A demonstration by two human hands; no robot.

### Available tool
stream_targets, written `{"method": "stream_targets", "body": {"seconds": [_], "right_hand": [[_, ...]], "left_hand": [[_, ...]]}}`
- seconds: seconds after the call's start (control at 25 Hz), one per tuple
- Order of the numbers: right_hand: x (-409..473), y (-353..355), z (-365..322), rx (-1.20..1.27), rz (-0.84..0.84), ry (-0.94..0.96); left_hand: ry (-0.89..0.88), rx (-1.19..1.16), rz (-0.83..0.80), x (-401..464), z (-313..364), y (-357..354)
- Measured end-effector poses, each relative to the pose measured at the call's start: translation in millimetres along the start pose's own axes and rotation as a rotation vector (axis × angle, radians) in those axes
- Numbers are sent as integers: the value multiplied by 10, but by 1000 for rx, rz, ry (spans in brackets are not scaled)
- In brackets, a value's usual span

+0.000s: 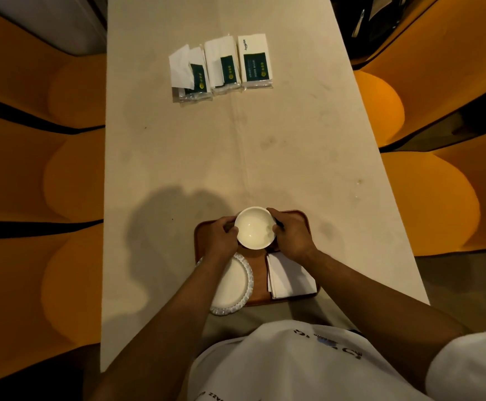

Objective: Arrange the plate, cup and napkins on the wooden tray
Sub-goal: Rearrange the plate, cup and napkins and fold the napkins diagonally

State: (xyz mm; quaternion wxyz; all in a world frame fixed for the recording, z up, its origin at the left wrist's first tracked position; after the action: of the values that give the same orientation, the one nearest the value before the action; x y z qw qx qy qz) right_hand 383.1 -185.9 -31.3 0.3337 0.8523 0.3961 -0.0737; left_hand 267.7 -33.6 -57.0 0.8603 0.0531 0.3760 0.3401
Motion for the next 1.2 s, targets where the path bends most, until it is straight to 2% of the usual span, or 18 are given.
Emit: {"method": "stream_targets", "body": {"seconds": [0.56,0.64,0.72,0.84,0.92,1.08,1.2], "right_hand": [[-7,-123,-33,34,-42,-25],[-74,-60,-10,26,32,23],[-191,67,87,5,159,33],[-432,254,406,-40,222,-122],[-618,315,652,-100,178,-231],[-900,368,864,-108,130,-369],[-1024,325,850,-143,101,-376]], "left_hand": [[-51,-11,29,-94,-7,170],[-46,10,79,-229,-22,208],[33,3,137,-383,-108,253],[109,-20,187,-538,-256,295],[130,-52,114,-634,-294,225],[213,25,-252,-854,-303,-223],[201,222,-323,-890,-392,-483]]}}
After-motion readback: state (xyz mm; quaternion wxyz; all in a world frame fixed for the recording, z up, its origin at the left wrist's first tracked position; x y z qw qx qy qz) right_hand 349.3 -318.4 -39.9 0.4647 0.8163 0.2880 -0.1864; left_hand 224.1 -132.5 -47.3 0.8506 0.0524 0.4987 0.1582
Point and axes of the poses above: each hand's wrist, its own x-axis towards the middle knuckle, its own y-axis out of the back of the hand, z = x × y, the point moved 4 cm from there along x, towards the middle knuckle, and after that the axes turned 1 degree about -z, right-handed, at the moved point
